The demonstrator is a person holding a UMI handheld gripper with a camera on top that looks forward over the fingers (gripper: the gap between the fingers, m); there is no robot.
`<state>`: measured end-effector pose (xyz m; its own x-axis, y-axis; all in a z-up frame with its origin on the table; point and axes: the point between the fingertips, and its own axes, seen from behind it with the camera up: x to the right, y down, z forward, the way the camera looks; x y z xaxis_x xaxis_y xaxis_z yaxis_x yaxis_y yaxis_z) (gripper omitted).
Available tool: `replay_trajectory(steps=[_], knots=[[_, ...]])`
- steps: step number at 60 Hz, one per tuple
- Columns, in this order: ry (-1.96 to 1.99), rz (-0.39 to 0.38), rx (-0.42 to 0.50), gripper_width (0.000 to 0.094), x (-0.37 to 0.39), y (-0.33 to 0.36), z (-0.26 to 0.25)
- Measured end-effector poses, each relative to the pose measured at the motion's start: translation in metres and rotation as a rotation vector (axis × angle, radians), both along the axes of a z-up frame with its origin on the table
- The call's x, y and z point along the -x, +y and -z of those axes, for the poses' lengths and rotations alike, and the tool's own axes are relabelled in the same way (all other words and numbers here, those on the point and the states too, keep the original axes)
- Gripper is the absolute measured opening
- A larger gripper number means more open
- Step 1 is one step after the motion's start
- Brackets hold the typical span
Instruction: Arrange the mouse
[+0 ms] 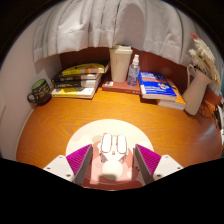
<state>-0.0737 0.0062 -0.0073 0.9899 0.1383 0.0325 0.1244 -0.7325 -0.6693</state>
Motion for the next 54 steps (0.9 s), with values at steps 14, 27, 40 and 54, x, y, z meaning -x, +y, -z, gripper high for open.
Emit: replay_trajectory(steps=[14, 27, 40, 54], knots=[[0.041, 0.043, -0.055, 0.0859, 0.011, -0.034, -0.082], [0.071, 0.12, -0.165, 0.0856, 0.01, -0.089, -0.164], [0.056, 0.135, -0.209, 0.085, 0.014, -0.138, -0.192], [0.034, 0.102, -0.205, 0.0852, 0.03, -0.172, -0.196]])
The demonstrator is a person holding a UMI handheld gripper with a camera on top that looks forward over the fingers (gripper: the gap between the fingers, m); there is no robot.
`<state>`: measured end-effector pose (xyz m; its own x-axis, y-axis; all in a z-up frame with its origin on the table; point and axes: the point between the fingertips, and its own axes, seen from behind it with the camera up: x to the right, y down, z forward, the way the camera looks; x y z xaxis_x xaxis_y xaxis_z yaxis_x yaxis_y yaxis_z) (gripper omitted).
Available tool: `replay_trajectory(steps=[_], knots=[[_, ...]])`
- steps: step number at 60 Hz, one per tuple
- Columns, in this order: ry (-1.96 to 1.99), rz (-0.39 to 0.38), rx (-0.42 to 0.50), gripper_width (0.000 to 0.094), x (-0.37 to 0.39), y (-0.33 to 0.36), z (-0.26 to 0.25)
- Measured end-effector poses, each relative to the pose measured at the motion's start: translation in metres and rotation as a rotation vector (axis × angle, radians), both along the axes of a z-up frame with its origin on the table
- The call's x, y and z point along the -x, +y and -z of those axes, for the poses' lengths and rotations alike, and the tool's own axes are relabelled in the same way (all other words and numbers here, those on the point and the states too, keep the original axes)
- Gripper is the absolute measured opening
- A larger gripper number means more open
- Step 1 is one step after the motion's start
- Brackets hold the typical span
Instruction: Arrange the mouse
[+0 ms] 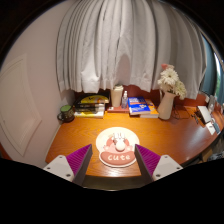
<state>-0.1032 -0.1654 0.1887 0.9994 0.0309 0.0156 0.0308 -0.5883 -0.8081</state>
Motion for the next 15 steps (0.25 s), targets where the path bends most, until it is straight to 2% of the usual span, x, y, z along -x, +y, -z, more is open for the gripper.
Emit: replay_trajectory(steps=[15], knots=[[-0.003, -0.026, -0.004, 0.0852, 0.018, -0.014, -0.007]])
